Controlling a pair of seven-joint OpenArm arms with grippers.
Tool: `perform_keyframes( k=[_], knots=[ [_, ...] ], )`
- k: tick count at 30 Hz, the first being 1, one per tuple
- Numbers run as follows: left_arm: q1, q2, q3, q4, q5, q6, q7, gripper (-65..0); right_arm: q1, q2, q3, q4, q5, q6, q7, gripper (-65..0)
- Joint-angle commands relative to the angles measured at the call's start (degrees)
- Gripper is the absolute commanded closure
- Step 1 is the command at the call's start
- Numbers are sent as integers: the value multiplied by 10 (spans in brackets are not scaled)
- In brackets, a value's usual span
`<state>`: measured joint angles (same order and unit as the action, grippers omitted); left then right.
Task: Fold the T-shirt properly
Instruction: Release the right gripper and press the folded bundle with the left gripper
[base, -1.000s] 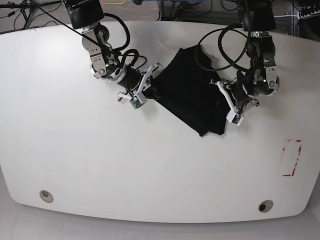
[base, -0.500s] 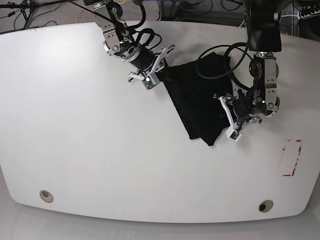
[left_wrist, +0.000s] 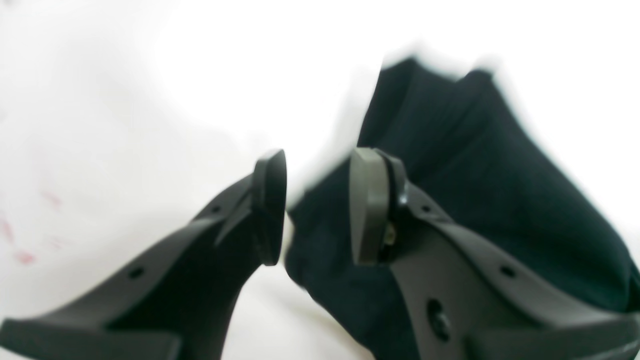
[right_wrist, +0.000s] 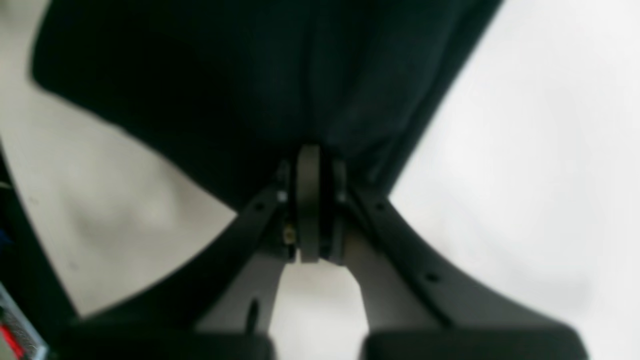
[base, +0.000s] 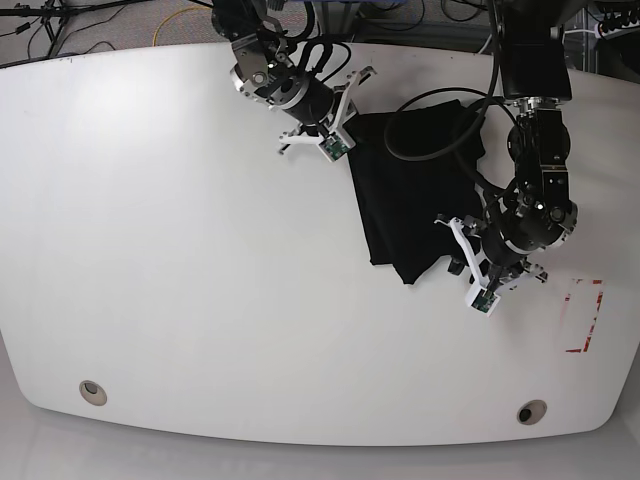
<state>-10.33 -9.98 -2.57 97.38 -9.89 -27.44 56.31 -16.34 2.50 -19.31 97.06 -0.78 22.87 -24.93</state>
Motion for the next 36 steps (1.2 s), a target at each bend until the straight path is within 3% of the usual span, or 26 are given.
perform_keyframes(
  k=[1,9,15,21,29,32,36],
  knots=[
    [3,-2,-2,40,-4,1,-6,-190,10,14,1,42,4,0,4,-22],
    [69,42,-1,109,2,18,-60,-203,22,55,32,96,6,0,-3,-22],
    [144,85,17,118,45,109,-169,-256,22,53,102,130,6,1,-3,-22],
    [219,113,67,113,99,203,-285,-261,26,53,165,141,6,4,-3,-24],
    [258,113,139,48,137,339,-350,-262,36,52,203,137,7,47,-3,-24],
    [258,113,137,-5,133,363,-353,-262,35,52,211,136,7,48,-3,-24],
    [255,112,125,-76,133,363,-354,-262,34,46,216,136,7,48,-3,-24]
  ],
)
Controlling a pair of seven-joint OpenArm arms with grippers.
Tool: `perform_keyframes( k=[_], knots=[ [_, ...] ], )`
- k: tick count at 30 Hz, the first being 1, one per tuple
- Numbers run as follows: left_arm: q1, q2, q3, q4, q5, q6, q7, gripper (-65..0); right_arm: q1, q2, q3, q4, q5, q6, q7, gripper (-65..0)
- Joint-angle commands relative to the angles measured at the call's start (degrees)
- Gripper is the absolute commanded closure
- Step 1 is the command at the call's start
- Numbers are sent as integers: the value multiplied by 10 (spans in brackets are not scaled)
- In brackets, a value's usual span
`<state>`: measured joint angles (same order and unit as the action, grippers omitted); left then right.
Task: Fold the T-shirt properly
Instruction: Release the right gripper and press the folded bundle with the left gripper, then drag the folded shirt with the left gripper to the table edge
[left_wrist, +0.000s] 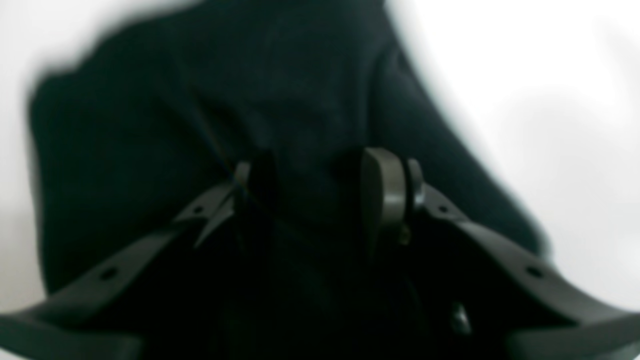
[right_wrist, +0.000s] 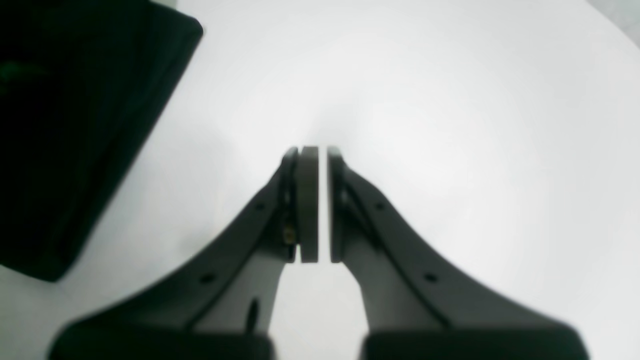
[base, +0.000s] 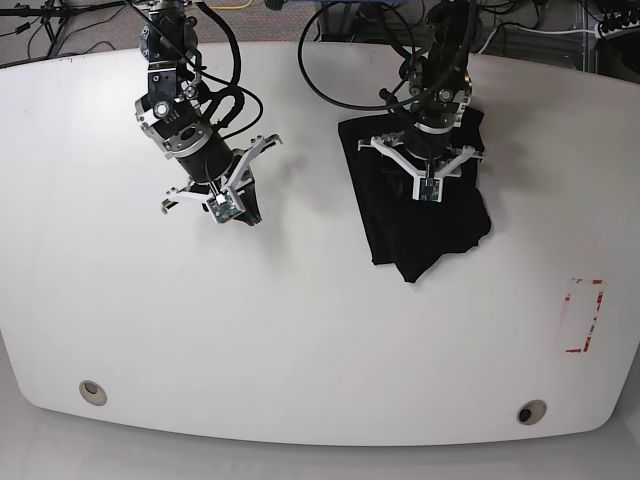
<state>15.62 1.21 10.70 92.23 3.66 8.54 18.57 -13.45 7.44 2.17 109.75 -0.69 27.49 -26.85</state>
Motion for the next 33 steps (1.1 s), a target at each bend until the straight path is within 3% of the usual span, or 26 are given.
perform_keyframes(
  k=[1,5,11,17,20,23,33],
  knots=[
    [-6,0,-14,-46,-3,3,23,-262,5,-7,2,9,6,2,16,-24],
    [-28,-14,-42,-114,-3,-22,25,-262,3,-13,16,11,6,3,16,-24],
    [-56,-61,-110,-175,-20,-144,57,-262,3,-13,22,10,6,3,16,-24],
    [-96,-137,-187,-233,-36,-270,105,-262,2,-13,22,10,6,3,16,-24],
    [-118,-175,-196,-271,-32,-307,122,-262,2,-12,22,10,6,3,16,-24],
    [-137,-222,-196,-311,-34,-326,129,-262,0,-12,22,10,6,3,16,-24],
    [-171,-333,-195,-422,-32,-327,129,-262,0,-12,22,10,6,3,16,-24]
  ],
)
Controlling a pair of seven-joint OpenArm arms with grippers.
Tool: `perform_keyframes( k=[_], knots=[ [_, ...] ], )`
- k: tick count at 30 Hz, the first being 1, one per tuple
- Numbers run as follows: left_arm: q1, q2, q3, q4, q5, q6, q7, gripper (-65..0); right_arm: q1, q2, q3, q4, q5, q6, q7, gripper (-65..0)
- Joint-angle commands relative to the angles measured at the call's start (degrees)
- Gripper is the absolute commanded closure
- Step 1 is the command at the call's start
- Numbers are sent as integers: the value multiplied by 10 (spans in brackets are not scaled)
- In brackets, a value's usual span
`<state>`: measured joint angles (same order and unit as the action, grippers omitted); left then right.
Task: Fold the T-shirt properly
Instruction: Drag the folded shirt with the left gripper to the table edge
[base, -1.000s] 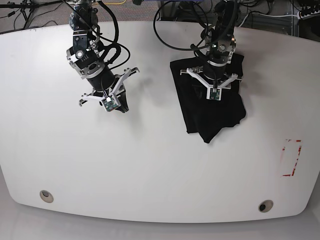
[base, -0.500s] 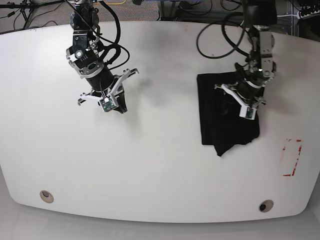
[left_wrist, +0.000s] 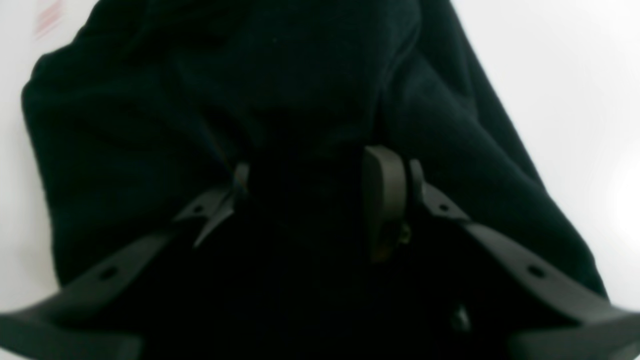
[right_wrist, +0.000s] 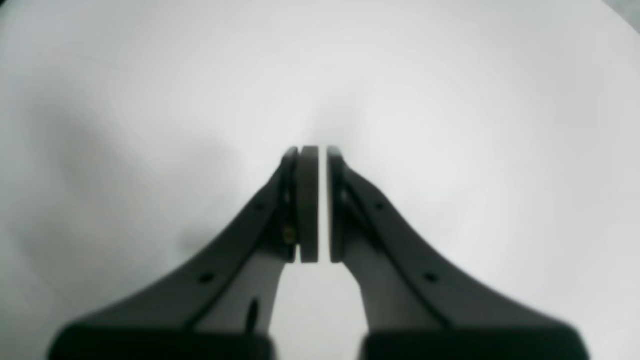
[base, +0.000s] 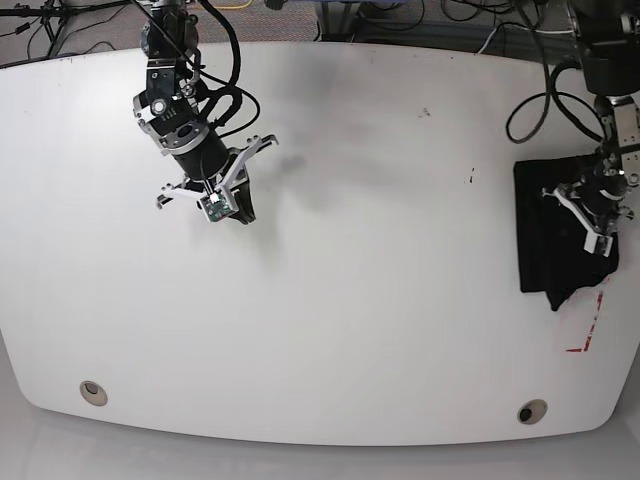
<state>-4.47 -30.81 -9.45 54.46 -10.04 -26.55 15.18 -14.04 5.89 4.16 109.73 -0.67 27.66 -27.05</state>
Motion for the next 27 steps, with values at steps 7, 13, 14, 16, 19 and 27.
perform_keyframes(
  k=[7,13,14,16,19,27],
  knots=[
    [33,-63,7,-82,107,7,131,-262,5,2,2,12,6,1,18,-24],
    [33,-99,4,-98,104,-44,124,-262,6,2,1,11,6,1,18,-24],
    [33,-102,4,-98,104,-50,124,-262,6,2,1,11,6,1,18,-24],
    [33,-111,4,-98,104,-63,124,-262,5,2,1,11,6,1,18,-24],
    [33,-121,4,-98,103,-75,125,-262,2,2,1,11,6,1,18,-24],
    [33,-136,1,-39,103,-93,142,-261,-11,2,1,13,5,1,18,-22]
  ],
)
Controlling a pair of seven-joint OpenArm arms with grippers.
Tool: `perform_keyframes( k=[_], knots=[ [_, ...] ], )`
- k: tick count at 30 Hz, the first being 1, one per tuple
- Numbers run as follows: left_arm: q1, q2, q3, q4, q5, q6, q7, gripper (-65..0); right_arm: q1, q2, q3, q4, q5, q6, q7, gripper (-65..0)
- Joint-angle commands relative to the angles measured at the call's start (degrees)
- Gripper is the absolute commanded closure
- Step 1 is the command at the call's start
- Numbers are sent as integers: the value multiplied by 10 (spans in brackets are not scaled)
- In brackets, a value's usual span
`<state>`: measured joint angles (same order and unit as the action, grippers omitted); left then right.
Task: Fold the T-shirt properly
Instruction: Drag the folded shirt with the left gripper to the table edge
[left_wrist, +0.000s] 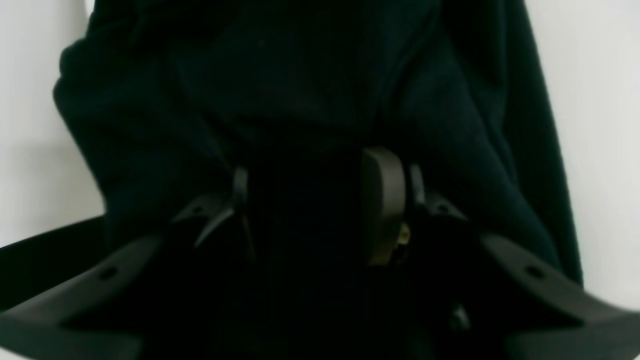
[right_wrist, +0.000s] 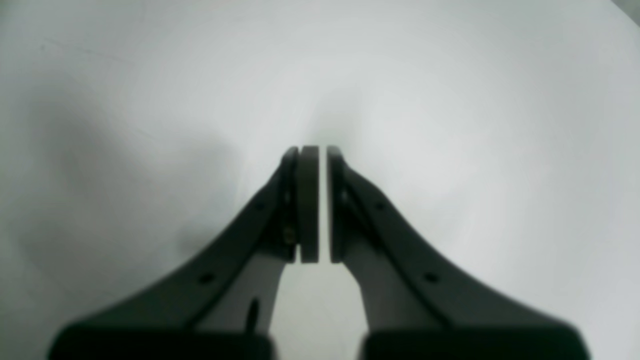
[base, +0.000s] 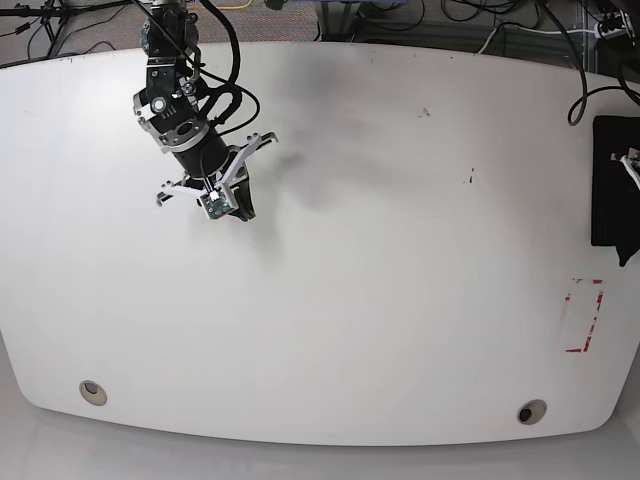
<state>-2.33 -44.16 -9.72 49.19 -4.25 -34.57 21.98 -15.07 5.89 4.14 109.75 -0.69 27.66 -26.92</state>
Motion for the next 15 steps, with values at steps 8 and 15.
perform_keyframes(
  k=[8,15],
  knots=[
    [11,-1,-83,184,46,-54,169,-261,-6,3,2,19,1,0,16,-22],
    [11,61,-86,327,58,-36,173,-261,-3,10,21,16,-1,-5,20,-22]
  ],
)
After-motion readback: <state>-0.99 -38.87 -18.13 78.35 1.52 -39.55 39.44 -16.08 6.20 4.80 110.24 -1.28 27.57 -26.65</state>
